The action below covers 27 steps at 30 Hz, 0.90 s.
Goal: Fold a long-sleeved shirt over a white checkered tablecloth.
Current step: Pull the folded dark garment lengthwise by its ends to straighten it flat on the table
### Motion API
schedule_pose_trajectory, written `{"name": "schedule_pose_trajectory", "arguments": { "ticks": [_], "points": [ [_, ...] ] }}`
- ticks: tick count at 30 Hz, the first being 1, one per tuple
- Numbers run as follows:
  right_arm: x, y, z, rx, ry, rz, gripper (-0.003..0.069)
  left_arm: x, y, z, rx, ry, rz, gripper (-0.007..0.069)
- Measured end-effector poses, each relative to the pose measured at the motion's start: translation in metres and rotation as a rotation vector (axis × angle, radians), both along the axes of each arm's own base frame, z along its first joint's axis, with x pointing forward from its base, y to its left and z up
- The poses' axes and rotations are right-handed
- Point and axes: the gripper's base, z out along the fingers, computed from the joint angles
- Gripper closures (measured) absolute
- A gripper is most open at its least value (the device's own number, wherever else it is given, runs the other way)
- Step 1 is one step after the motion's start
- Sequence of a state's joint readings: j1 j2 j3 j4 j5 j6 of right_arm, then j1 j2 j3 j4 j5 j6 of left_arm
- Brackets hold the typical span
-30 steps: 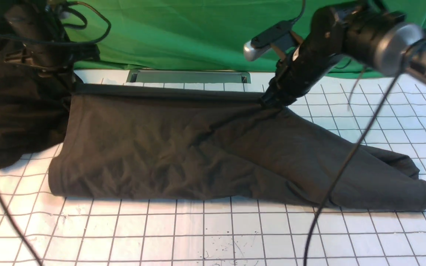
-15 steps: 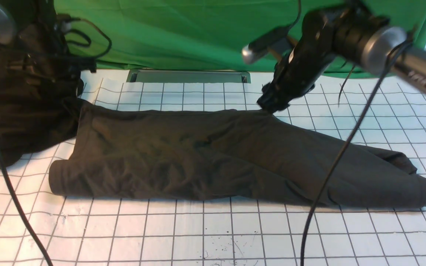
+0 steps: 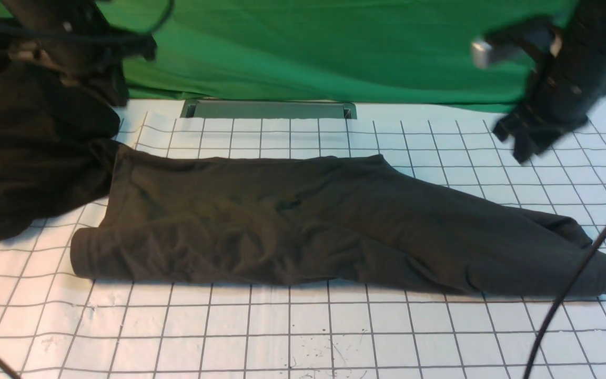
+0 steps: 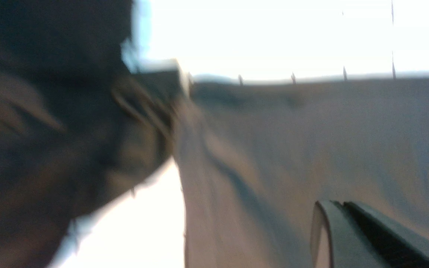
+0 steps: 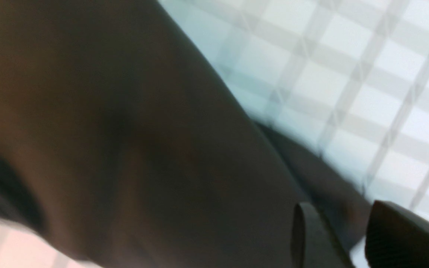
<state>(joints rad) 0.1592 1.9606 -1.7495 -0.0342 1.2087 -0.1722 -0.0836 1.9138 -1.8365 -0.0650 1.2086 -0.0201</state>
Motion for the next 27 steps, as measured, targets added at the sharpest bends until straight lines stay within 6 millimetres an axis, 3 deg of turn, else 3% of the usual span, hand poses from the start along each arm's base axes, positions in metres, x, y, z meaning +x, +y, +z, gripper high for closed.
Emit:
{"name": "schedule_pose_trajectory", "arguments": {
  "ticks": [1,2,3,5,10,14,16,20,22,23,27],
  "points": [
    [-0.001,-0.005,-0.004,-0.001,0.014,-0.012,0.0421,-0.002,-0.002,-0.002,0.001,0.009,-0.004,0.0624],
    [-0.004,-0.022,-0.022,0.002,0.067,-0.051,0.0358,-0.018,-0.013,-0.022,0.012,0.085,-0.037,0.0629],
    [-0.004,-0.026,-0.023,0.006,0.07,-0.058,0.0342,-0.017,-0.014,-0.022,0.013,0.082,-0.04,0.063],
    [-0.004,-0.036,-0.043,0.04,0.095,-0.076,0.0256,-0.033,-0.027,-0.054,0.024,0.159,-0.076,0.0631],
    [0.006,-0.034,-0.069,0.09,0.094,-0.072,0.02,-0.055,-0.03,-0.112,0.046,0.249,-0.078,0.0631],
    [0.011,-0.031,-0.084,0.12,0.113,-0.073,0.0205,-0.065,-0.024,-0.133,0.088,0.269,-0.05,0.0631],
    [0.012,-0.031,-0.091,0.123,0.124,-0.073,0.0233,-0.069,-0.019,-0.14,0.129,0.277,-0.039,0.0631],
    [0.013,-0.03,-0.095,0.124,0.13,-0.063,0.037,-0.07,-0.017,-0.142,0.148,0.277,-0.032,0.0631],
    [0.013,-0.03,-0.095,0.12,0.128,-0.046,0.0547,-0.07,-0.017,-0.142,0.146,0.275,-0.031,0.0631],
    [0.013,-0.03,-0.095,0.12,0.13,-0.045,0.0599,-0.07,-0.017,-0.142,0.144,0.275,-0.029,0.0631],
    [0.012,-0.032,-0.091,0.105,0.122,-0.039,0.0644,-0.07,-0.017,-0.142,0.143,0.275,-0.028,0.063]
  ]
}}
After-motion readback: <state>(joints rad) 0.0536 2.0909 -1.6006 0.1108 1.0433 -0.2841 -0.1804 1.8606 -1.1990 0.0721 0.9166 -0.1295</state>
